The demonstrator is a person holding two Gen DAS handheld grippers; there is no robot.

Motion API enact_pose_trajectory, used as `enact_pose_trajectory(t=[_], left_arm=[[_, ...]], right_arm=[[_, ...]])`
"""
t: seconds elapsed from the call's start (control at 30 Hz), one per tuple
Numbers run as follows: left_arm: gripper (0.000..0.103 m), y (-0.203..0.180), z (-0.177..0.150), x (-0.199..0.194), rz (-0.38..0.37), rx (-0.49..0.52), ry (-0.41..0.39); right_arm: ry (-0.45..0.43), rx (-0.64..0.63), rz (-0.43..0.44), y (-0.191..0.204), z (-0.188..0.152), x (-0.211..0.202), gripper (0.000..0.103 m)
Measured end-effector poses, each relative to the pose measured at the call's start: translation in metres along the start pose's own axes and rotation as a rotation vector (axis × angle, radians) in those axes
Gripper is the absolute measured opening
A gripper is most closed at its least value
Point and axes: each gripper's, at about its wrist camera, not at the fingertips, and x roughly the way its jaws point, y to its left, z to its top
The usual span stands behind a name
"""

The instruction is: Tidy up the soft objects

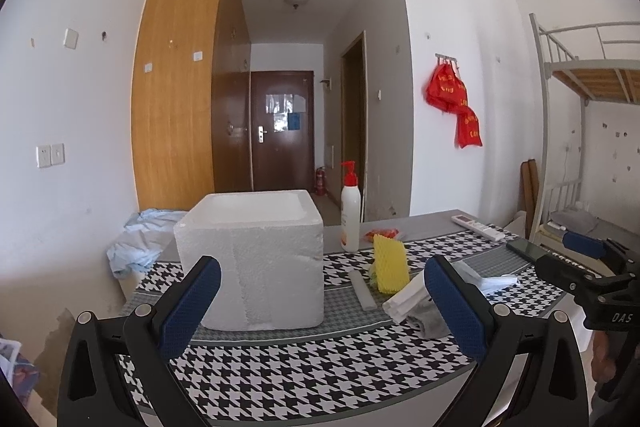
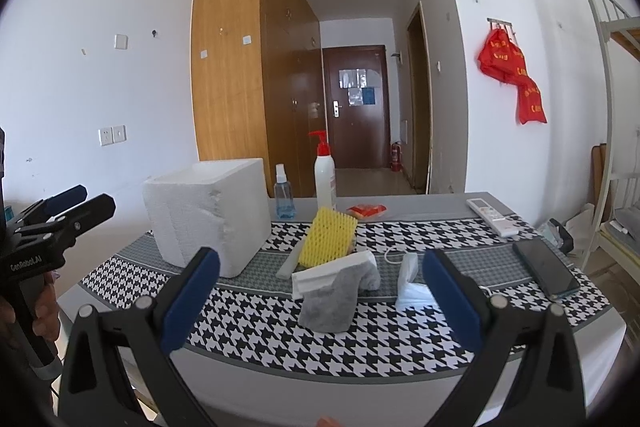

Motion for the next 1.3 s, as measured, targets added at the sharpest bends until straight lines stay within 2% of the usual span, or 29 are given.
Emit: enact_pose_trajectory(t=[0.6, 1.3], left_arm=[[0.102, -0.001, 0.003, 0.009, -0.011, 0.001, 0.010], [0.102, -0.028, 0.000, 0.054, -0.120, 0.037, 0.099]], right_arm=[[0.006, -0.004, 0.002, -0.001, 0.001, 0.011, 0.102], [0.080, 0.016, -0.028, -0.022, -0.003, 0.033, 0.102]])
